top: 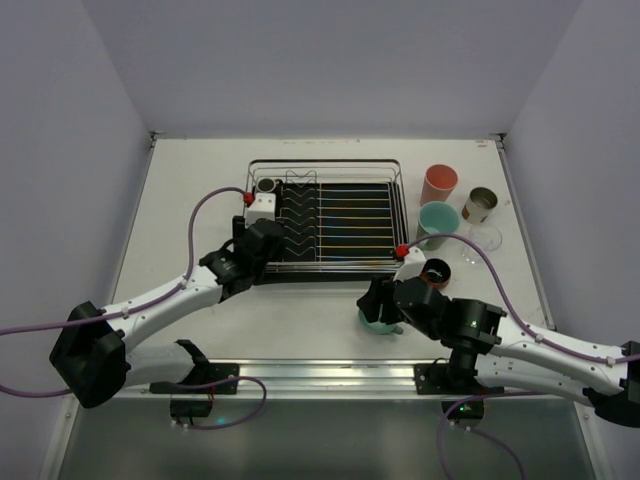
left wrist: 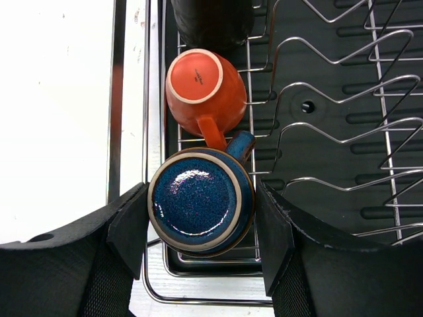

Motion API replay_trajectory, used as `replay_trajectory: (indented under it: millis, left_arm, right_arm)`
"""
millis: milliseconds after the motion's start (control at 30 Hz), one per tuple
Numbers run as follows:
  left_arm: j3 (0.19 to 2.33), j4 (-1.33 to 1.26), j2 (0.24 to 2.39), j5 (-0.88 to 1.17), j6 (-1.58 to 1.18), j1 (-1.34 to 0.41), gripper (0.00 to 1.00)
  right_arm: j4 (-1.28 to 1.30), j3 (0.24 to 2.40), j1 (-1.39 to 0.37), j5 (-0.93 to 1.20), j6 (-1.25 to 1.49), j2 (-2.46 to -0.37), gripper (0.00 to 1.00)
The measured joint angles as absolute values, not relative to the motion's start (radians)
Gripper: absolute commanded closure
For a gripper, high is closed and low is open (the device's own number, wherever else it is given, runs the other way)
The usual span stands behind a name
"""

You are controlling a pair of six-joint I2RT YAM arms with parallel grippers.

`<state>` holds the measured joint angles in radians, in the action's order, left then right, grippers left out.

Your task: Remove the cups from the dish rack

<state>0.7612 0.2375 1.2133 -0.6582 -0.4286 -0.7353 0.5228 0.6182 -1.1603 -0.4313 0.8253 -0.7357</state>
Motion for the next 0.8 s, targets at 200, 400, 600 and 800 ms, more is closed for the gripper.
replay_trajectory:
  millis: [200,400,600,800]
  left_arm:
    - [0.761,0.242,1.194,-0.653,-0.426,-0.735,0.77]
    - [0.779,0.249,1.131,-0.650,-0.422,-0.733,0.83]
    - [0.810,0.255,1.065,-0.630,-0.415,-0.733,0.85]
    - [0.845,0.276,0.962,-0.561,-0.428,-0.733,0.88]
  right_arm:
    - [0.496,0.643,-1.160,-0.426,0.805,-0.749,0.41]
    - [0.388,0.677,-1.160,-0.394,0.772,-0.789,0.41]
    - [0.247,0.717,-1.160,-0.352,0.737,-0.842,0.41]
    - [-0.003,0.740,-1.119,-0.206,0.714,-0.918,0.36]
